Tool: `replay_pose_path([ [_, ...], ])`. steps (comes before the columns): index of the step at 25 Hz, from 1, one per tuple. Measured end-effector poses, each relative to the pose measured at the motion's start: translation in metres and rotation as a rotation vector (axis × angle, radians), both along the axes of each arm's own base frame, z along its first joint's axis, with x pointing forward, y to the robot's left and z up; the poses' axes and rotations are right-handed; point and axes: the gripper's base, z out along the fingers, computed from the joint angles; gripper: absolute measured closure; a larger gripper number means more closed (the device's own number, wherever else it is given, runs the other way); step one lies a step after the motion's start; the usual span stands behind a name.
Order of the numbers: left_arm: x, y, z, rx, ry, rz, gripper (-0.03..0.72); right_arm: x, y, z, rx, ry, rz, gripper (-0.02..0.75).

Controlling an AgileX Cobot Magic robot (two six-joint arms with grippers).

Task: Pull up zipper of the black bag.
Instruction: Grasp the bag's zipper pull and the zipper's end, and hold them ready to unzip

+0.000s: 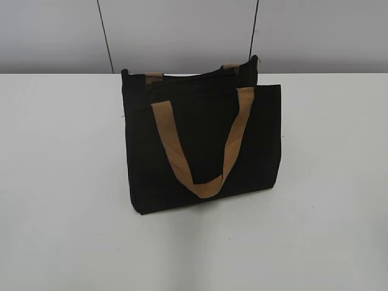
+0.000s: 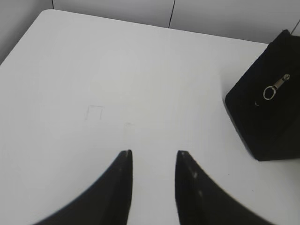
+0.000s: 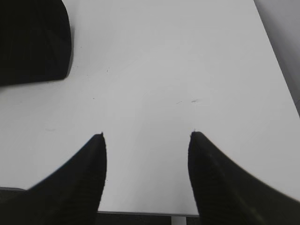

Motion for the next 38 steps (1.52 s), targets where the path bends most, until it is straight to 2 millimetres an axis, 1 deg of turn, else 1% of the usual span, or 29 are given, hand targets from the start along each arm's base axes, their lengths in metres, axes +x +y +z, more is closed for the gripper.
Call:
replay_pose_path([
  [7, 0.000, 0.000, 0.000, 0.000, -0.001, 0.000, 0.450, 0.000, 0.000, 0.000, 0.000, 0.000, 0.000, 0.303],
  [9, 0.004, 0.000, 0.002, 0.001, 0.007, 0.000, 0.450, 0.000, 0.000, 0.000, 0.000, 0.000, 0.000, 0.303],
  [13, 0.016, -0.004, 0.023, 0.014, -0.097, -0.033, 0.449, 0.000, 0.000, 0.000, 0.000, 0.000, 0.000, 0.303],
  [16, 0.033, -0.008, 0.035, 0.035, -0.167, -0.065, 0.449, 0.000, 0.000, 0.000, 0.000, 0.000, 0.000, 0.303],
  [20, 0.062, -0.014, 0.046, 0.027, -0.219, -0.097, 0.449, 0.000, 0.000, 0.000, 0.000, 0.000, 0.000, 0.303],
  [25, 0.101, -0.021, 0.053, 0.014, -0.275, -0.117, 0.449, 0.000, 0.000, 0.000, 0.000, 0.000, 0.000, 0.303],
  [27, 0.114, -0.024, 0.052, 0.007, -0.300, -0.121, 0.449, 0.000, 0.000, 0.000, 0.000, 0.000, 0.000, 0.303],
  [29, 0.128, -0.027, 0.043, 0.003, -0.330, -0.121, 0.448, 0.000, 0.000, 0.000, 0.000, 0.000, 0.000, 0.303],
  [33, 0.149, -0.035, 0.007, -0.010, -0.316, -0.137, 0.437, 0.000, 0.000, 0.000, 0.000, 0.000, 0.000, 0.303],
  [34, 0.154, -0.038, -0.005, -0.007, -0.308, -0.145, 0.433, 0.000, 0.000, 0.000, 0.000, 0.000, 0.000, 0.303],
  [36, 0.159, -0.043, -0.021, -0.004, -0.307, -0.166, 0.424, 0.000, 0.000, 0.000, 0.000, 0.000, 0.000, 0.303],
  [38, 0.167, -0.053, -0.037, 0.004, -0.266, -0.205, 0.416, 0.000, 0.000, 0.000, 0.000, 0.000, 0.000, 0.303],
])
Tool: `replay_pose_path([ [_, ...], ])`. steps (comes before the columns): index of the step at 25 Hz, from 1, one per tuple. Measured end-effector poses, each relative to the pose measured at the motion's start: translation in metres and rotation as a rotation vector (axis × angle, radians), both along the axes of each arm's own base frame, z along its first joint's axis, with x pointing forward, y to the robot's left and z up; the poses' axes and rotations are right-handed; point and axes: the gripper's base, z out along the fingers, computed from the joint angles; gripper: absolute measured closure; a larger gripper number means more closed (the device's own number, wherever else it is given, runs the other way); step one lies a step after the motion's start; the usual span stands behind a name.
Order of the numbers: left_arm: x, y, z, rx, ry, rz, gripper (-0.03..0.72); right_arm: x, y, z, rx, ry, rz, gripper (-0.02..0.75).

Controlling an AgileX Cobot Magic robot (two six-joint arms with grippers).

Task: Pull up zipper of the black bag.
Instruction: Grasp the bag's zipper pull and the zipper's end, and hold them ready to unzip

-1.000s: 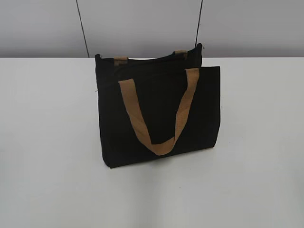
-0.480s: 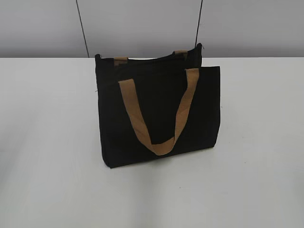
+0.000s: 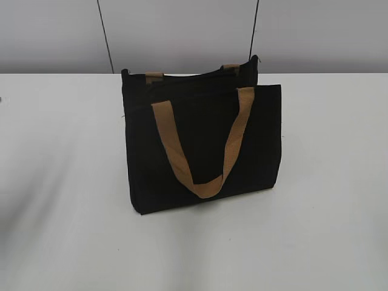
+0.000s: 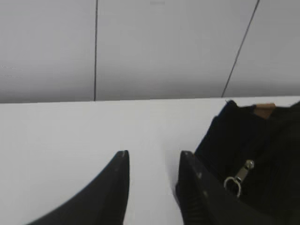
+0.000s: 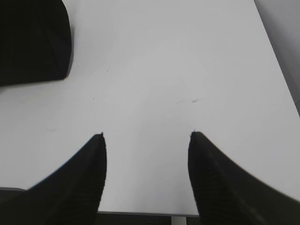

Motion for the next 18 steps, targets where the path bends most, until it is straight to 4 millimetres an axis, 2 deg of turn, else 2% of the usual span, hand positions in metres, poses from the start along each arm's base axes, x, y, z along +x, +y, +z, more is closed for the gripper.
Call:
replay_pose_path([
  [8, 0.026, -0.044, -0.050, 0.109, 0.111, -0.170, 0.412, 0.000, 0.000, 0.000, 0.000, 0.000, 0.000, 0.303],
  [9, 0.031, -0.052, -0.063, 0.132, 0.127, -0.204, 0.412, 0.000, 0.000, 0.000, 0.000, 0.000, 0.000, 0.303],
  [11, 0.034, -0.055, -0.068, 0.133, 0.125, -0.219, 0.412, 0.000, 0.000, 0.000, 0.000, 0.000, 0.000, 0.303],
  [18, 0.042, -0.074, -0.109, 0.177, 0.131, -0.382, 0.402, 0.000, 0.000, 0.000, 0.000, 0.000, 0.000, 0.303],
])
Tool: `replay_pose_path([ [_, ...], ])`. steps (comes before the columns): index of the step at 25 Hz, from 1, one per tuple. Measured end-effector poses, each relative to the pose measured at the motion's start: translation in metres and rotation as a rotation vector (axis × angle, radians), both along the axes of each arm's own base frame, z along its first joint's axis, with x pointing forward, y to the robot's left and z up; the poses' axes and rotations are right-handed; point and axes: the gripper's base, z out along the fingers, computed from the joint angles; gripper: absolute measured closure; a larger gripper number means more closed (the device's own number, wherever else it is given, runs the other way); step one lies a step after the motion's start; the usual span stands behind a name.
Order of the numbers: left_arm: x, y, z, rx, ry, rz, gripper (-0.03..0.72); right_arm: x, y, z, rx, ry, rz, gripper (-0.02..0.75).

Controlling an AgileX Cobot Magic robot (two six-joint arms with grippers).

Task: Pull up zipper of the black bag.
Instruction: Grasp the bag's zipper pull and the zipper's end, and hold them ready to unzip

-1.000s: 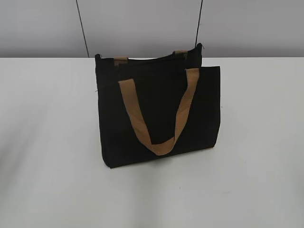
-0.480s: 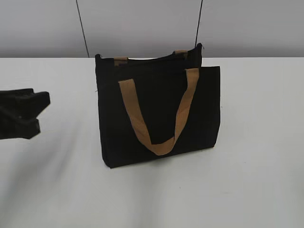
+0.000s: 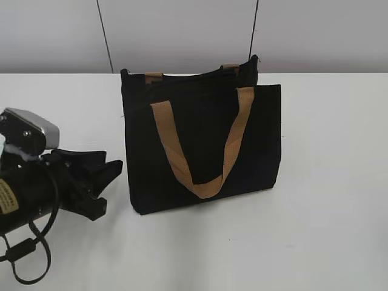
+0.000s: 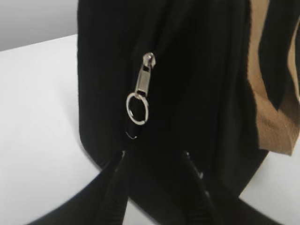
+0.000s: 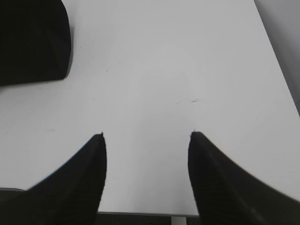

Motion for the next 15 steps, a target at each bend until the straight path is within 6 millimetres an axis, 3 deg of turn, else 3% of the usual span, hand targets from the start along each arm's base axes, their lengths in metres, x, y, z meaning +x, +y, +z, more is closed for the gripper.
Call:
replay_pose_path([
  [6, 0.008, -0.006, -0.021, -0.017, 0.015, -0.009, 0.274, 0.000, 0.000, 0.000, 0.000, 0.000, 0.000, 0.303],
  [15, 0.033, -0.011, -0.037, -0.017, 0.022, 0.019, 0.274, 0.000, 0.000, 0.000, 0.000, 0.000, 0.000, 0.303],
])
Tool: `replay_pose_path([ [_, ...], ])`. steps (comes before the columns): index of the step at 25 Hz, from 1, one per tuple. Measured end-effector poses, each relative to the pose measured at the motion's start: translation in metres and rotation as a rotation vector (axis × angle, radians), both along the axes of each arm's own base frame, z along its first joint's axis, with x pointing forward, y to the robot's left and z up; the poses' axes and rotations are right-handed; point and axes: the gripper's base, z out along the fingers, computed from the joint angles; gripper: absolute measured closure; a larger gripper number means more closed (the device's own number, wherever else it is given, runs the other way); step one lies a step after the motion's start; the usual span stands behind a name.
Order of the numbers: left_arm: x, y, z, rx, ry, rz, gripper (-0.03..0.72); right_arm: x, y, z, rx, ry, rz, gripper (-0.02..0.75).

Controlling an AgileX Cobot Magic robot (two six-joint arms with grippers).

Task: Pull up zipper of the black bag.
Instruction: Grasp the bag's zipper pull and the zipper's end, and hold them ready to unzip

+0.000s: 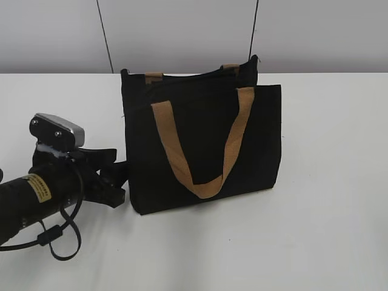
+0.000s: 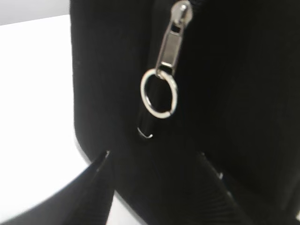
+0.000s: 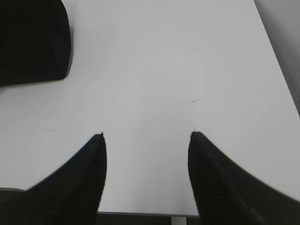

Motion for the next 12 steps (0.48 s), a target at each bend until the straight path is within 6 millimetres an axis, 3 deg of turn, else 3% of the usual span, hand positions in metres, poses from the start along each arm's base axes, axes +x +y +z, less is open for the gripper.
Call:
replay_pose_path([
  [8, 0.022, -0.005, 0.006, -0.001, -0.031, -0.002, 0.320, 0.000, 0.000, 0.000, 0.000, 0.000, 0.000, 0.303],
  [12, 0.029, -0.009, -0.002, 0.015, -0.012, -0.013, 0.323, 0.000, 0.000, 0.000, 0.000, 0.000, 0.000, 0.303],
])
